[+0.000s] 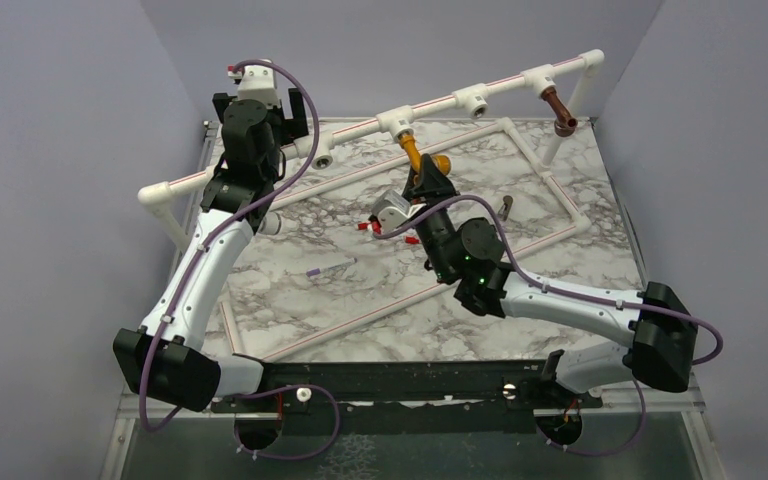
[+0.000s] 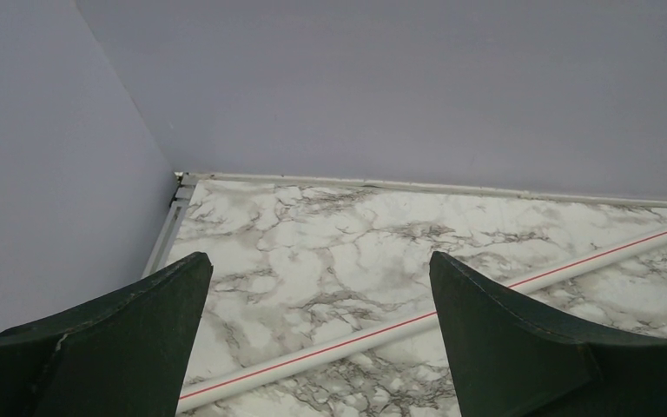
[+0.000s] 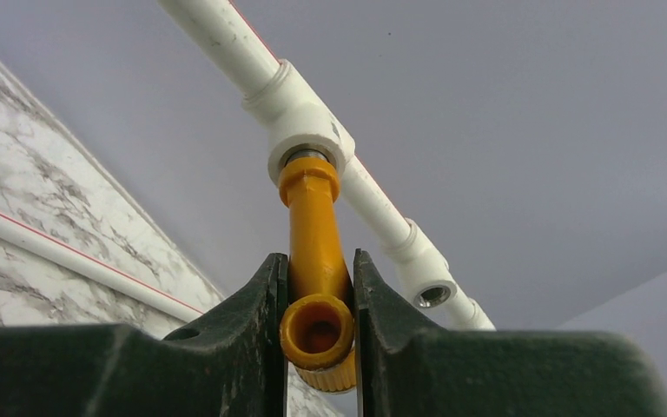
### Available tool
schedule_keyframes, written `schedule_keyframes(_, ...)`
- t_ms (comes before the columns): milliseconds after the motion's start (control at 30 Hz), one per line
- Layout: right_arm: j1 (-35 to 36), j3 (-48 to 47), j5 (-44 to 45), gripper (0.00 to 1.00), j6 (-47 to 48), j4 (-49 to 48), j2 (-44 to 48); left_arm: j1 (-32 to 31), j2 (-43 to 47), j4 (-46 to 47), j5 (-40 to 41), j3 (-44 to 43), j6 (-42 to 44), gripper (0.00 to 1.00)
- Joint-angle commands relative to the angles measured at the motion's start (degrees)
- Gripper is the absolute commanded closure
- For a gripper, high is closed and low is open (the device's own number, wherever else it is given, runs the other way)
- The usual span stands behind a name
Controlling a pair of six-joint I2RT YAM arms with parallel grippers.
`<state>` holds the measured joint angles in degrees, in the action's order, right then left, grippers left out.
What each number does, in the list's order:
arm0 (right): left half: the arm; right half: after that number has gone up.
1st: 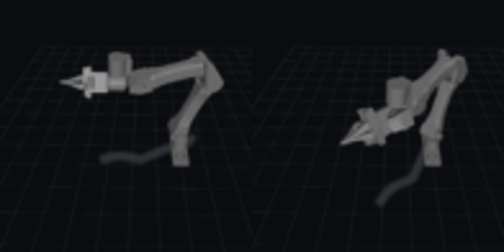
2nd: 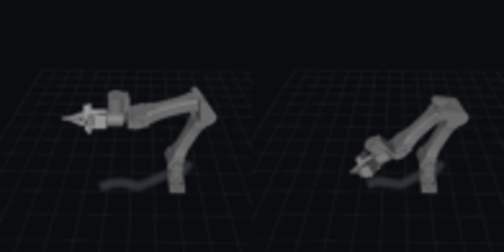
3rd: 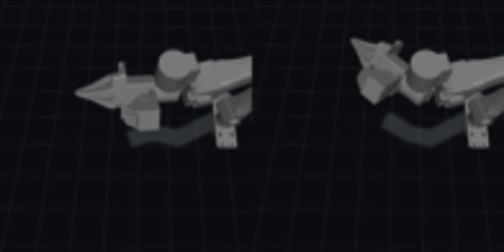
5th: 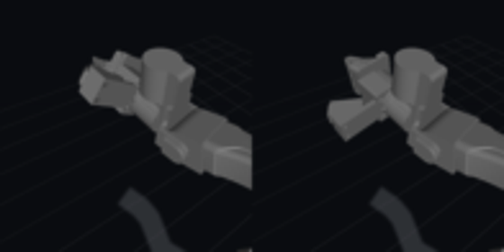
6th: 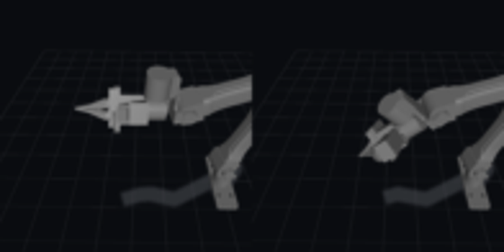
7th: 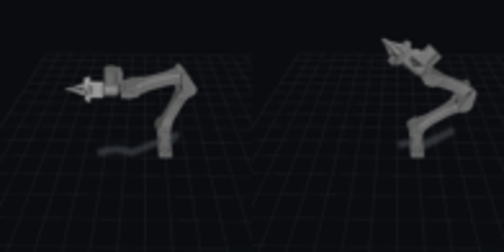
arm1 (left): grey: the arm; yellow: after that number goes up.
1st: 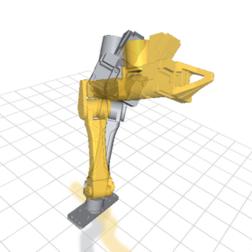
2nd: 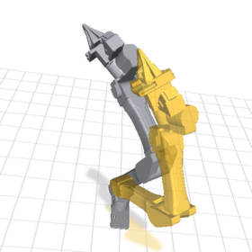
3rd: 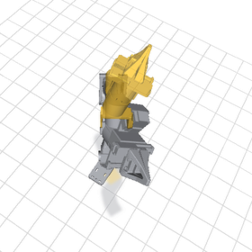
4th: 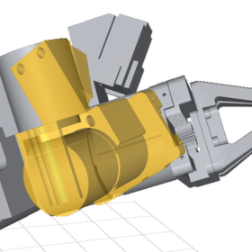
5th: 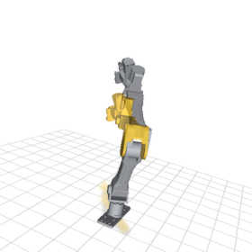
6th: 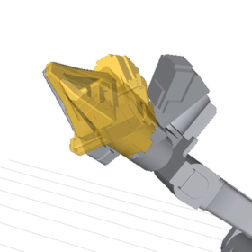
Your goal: Install the water faucets
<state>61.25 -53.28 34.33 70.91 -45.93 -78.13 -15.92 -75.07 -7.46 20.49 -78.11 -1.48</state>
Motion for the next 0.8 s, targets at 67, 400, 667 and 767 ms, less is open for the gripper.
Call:
schedule_keyframes(67, 0.7, -3.7, 0.3, 0.99, -18.2, 7.6, -0.9, -1.0, -3.2, -8.9, -2.7, 2.9, -1.1, 0.03)
schedule_keyframes(400, 0.7, -8.9, 2.7, 0.99, -50.7, 16.7, 2.5, -1.0, -3.0, -8.9, -2.9, 2.9, -1.3, 0.03)
schedule_keyframes(667, 0.7, -10.6, 5.2, 1.00, -67.7, 19.1, 2.6, -1.0, -2.4, -8.8, -3.0, 3.0, -1.4, 0.03)
schedule_keyframes(767, 0.7, -11.1, 6.1, 0.99, -72.3, 19.8, 2.6, -1.0, -2.4, -9.0, -3.1, 2.8, -1.5, 0.03)
